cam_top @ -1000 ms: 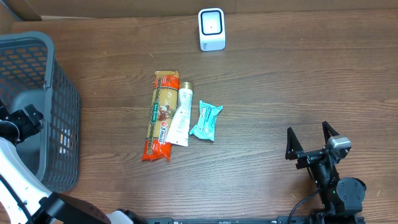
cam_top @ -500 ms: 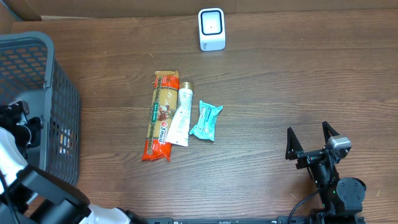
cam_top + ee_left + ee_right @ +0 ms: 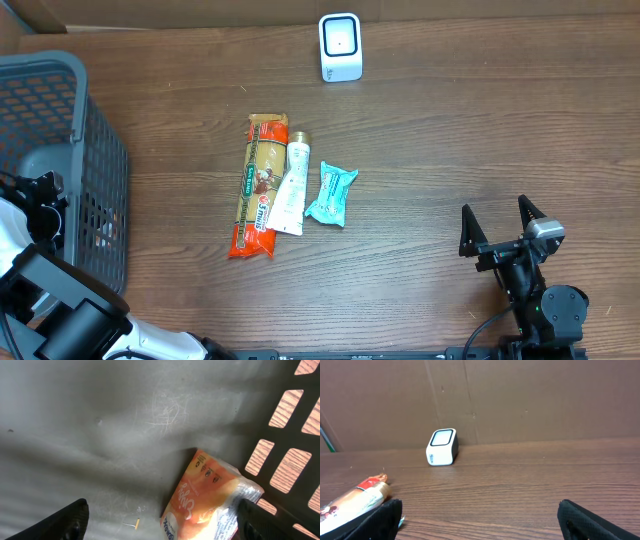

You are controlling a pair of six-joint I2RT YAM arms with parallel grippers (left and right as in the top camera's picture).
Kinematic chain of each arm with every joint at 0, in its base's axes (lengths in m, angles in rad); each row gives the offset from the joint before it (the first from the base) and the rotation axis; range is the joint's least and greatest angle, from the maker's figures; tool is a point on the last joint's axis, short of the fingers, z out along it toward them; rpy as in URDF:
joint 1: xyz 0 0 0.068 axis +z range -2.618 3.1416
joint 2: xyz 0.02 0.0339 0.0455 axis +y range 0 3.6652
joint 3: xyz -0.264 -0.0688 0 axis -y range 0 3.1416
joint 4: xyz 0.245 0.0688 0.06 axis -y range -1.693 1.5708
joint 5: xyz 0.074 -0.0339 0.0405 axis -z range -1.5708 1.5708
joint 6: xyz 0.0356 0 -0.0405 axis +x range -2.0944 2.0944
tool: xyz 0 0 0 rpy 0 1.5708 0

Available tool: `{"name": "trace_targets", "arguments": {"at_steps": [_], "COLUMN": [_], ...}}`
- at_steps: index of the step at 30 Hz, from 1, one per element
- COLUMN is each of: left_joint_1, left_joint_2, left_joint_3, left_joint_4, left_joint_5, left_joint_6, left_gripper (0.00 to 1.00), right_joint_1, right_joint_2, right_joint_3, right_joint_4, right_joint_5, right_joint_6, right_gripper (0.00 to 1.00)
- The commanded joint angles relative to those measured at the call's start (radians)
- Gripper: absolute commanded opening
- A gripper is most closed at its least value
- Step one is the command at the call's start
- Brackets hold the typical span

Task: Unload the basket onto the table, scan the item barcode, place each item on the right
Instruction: 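Grasp the small orange Kleenex tissue pack in the basket with left gripper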

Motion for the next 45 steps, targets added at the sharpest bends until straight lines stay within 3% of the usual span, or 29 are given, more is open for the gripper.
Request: {"name": "trace_targets", "arguments": {"at_steps": [1, 7, 13, 17, 23, 33, 36, 45], "left_joint_1": [-0.003, -0.003, -0.002, -0.002, -0.008, -0.016, -0.016, -0.016], "left_joint_2": [0.021, 0.025, 0.038, 0.038, 0.038, 0.038, 0.038, 0.039], "left_joint_3": [-0.008, -0.019, -0.019, -0.019, -0.015, -0.010, -0.010, -0.087], "left_joint_4": [0.008, 0.027, 0.027, 0.036, 0.051, 0.061, 0.055, 0.073], "left_joint_5": [0.016, 0.016, -0.113, -0.228, -0.226, 0.064, 0.069, 0.089], "left_joint_6": [0.014, 0.014, -0.023, -0.112, -0.114, -0.011, 0.005, 0.045], "left_gripper": [0.85, 0.82, 0.64, 0.66, 0.69, 0.71, 0.74, 0.69], "right_joint_1": [0.008, 0.008, 0.008, 0.008, 0.008, 0.008, 0.008, 0.008], "right_joint_2": [-0.012, -0.012, -0.012, -0.012, -0.012, -0.012, -0.012, -0.012], "right_joint_3": [-0.011, -0.011, -0.011, -0.011, -0.011, -0.011, -0.011, -0.011], "right_joint_4": [0.003, 0.003, 0.003, 0.003, 0.003, 0.003, 0.003, 0.003], "right_joint_5": [0.010, 0.010, 0.010, 0.010, 0.010, 0.010, 0.010, 0.010], "right_joint_6": [0.002, 0.002, 0.002, 0.002, 0.002, 0.002, 0.002, 0.002], "right_gripper": [1.00, 1.00, 1.00, 1.00, 1.00, 1.00, 1.00, 1.00]}}
